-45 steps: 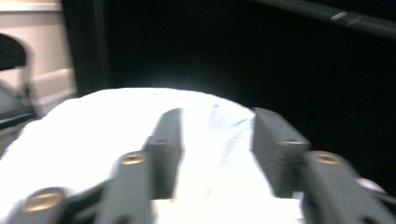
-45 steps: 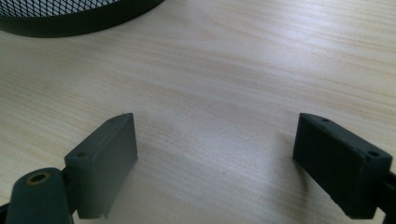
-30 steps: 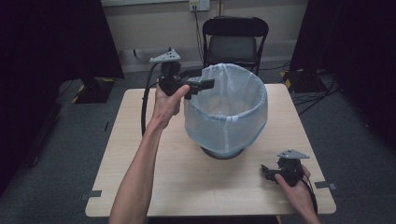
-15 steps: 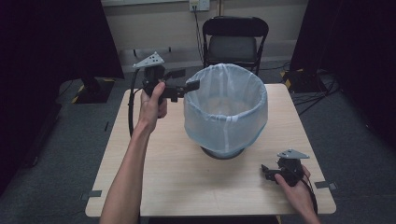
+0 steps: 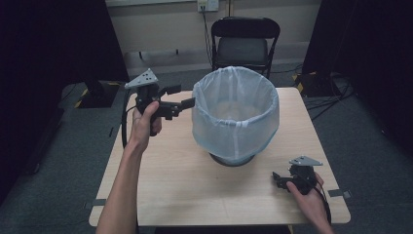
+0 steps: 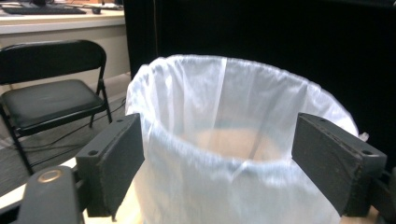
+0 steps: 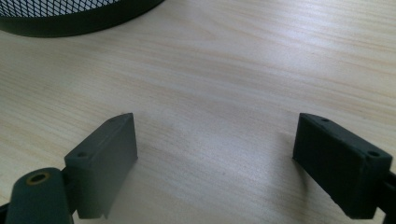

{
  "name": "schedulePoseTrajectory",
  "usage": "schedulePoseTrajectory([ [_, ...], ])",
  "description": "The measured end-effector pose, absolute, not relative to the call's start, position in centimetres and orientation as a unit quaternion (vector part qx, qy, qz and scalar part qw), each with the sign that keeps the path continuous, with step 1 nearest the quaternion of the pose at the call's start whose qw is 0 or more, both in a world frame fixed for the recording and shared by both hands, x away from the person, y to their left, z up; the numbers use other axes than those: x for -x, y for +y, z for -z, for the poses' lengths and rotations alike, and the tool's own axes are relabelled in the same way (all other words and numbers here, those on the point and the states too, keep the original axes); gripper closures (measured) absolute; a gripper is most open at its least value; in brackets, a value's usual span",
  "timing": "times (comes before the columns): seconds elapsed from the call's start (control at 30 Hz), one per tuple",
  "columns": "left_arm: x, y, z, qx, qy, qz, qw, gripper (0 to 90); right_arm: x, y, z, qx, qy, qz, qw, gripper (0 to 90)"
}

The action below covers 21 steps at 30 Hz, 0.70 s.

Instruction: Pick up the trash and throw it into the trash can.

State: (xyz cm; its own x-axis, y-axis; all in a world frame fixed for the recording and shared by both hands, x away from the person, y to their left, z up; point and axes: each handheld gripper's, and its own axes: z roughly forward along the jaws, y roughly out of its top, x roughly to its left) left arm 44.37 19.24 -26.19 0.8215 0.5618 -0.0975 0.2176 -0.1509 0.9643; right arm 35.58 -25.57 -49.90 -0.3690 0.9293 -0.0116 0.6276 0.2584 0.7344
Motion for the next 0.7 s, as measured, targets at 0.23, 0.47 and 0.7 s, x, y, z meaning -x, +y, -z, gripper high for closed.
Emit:
schedulePoseTrajectory([
  [0.23,-43.1,20.9,27.8,-0.747,0.275,-0.166,0.582,18.5,-35.6,-25.6,49.9,-0.513,0.759,-0.329,0.229,12.5],
  [0.47,-41.4,22.3,30.1,-0.748,0.285,-0.157,0.579,17.4,-35.6,-25.6,49.9,-0.512,0.759,-0.329,0.23,12.5],
  [0.7,-40.5,23.7,34.1,-0.755,0.318,-0.167,0.549,17.0,-35.6,-25.6,49.9,-0.512,0.759,-0.329,0.23,12.5],
])
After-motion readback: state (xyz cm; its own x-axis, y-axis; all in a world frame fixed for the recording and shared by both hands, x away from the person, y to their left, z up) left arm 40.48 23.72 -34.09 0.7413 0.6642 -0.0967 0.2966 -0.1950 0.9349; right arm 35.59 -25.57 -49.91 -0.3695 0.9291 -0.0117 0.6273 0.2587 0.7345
